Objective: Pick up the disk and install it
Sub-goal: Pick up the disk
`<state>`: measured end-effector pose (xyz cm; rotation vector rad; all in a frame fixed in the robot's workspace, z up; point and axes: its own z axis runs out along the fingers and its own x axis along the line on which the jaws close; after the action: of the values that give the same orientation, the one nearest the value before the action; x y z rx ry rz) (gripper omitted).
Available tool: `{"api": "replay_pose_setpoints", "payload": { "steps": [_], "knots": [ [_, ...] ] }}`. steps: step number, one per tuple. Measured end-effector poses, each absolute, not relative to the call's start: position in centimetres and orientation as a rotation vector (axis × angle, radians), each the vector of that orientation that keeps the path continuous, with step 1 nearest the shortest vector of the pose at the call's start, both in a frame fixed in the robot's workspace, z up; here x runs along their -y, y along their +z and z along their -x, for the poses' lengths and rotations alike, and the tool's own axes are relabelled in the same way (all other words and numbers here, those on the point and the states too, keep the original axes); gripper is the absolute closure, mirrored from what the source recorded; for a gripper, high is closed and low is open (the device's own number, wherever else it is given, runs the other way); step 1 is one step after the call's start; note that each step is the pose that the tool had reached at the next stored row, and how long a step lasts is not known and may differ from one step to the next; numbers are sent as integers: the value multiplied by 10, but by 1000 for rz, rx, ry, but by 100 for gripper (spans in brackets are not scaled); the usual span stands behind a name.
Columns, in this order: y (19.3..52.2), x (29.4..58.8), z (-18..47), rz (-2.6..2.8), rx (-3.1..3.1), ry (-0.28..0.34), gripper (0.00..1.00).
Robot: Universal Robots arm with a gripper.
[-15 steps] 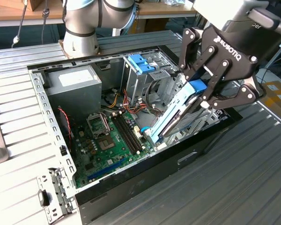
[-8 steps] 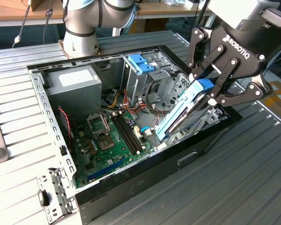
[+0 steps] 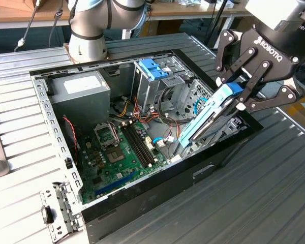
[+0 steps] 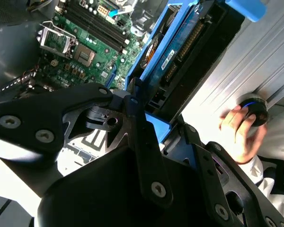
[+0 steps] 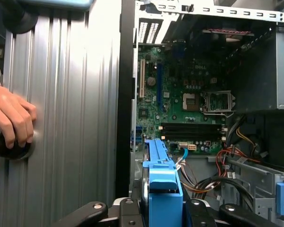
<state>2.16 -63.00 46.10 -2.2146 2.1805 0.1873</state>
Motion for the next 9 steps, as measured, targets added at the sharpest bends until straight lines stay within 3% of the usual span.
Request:
{"api": "replay_pose_setpoints", "payload": {
  "steps": [9],
  "knots": [
    [457, 622, -55, 2220, -2188, 202, 63]
  ]
}}
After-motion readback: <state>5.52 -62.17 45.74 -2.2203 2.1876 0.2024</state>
